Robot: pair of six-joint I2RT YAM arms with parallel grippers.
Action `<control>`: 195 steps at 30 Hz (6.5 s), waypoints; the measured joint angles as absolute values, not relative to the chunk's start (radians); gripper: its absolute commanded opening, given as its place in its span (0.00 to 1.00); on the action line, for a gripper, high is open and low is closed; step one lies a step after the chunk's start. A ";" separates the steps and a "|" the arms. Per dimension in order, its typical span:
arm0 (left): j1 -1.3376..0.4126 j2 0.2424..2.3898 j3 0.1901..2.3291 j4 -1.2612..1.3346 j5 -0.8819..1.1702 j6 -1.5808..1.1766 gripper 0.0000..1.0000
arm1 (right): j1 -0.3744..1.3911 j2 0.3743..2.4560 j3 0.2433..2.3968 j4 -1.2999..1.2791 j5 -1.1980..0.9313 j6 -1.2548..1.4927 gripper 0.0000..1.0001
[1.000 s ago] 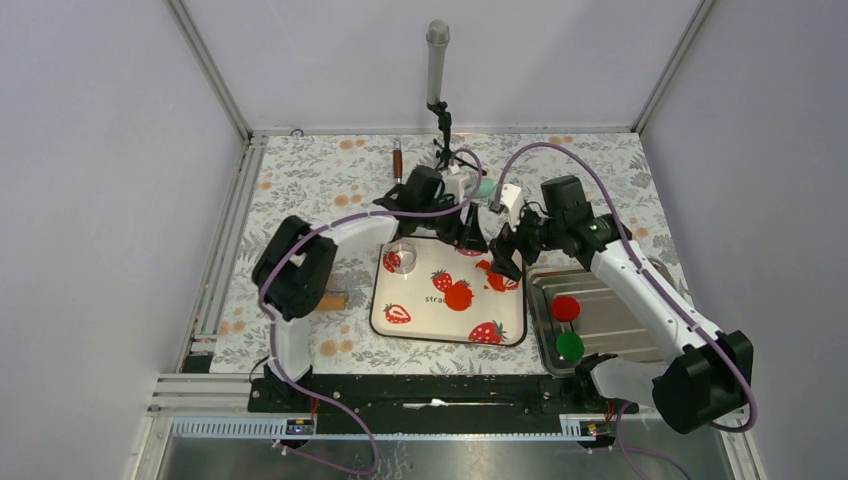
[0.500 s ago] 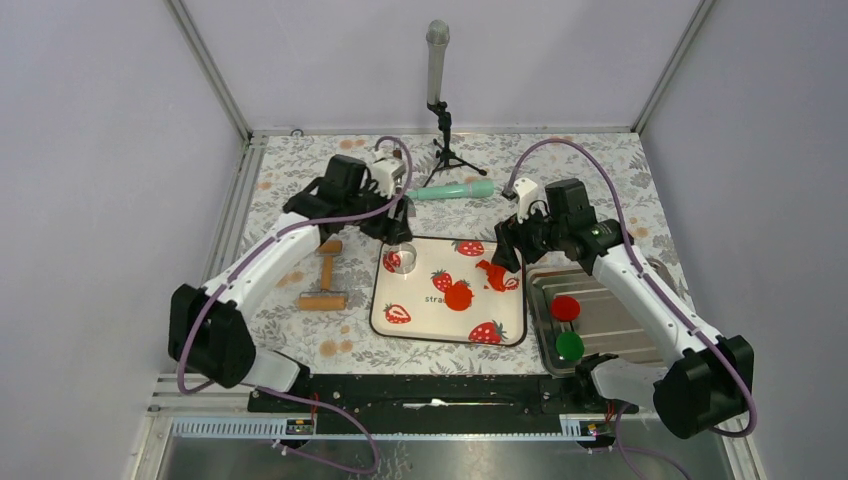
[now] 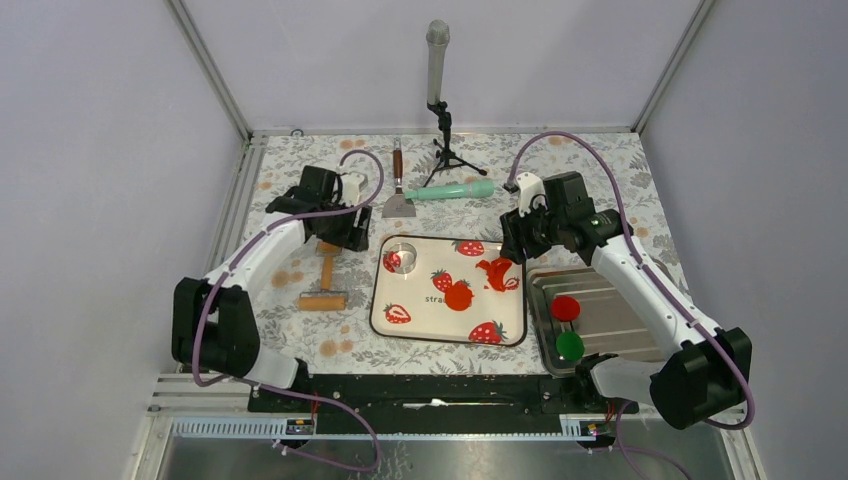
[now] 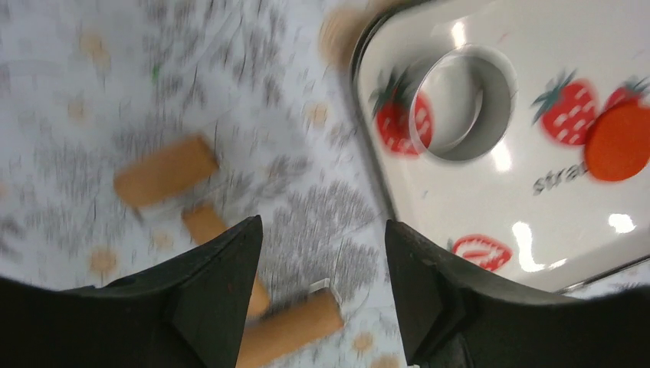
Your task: Roll out the dumpling wrappers from the dough
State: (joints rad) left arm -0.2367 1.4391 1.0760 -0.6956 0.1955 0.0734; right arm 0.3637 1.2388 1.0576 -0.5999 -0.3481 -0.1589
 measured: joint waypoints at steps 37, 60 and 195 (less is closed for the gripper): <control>-0.204 2.440 2.033 -0.234 0.275 -0.403 0.36 | 0.364 1.436 1.316 -0.796 -0.275 -0.212 0.66; -0.173 1.731 1.522 -0.181 0.493 -0.091 0.00 | 0.364 1.426 1.344 -0.675 -0.335 -0.131 0.69; -0.714 1.673 1.061 -0.155 0.648 0.226 0.00 | 0.322 1.605 1.032 -0.251 -0.920 0.336 0.23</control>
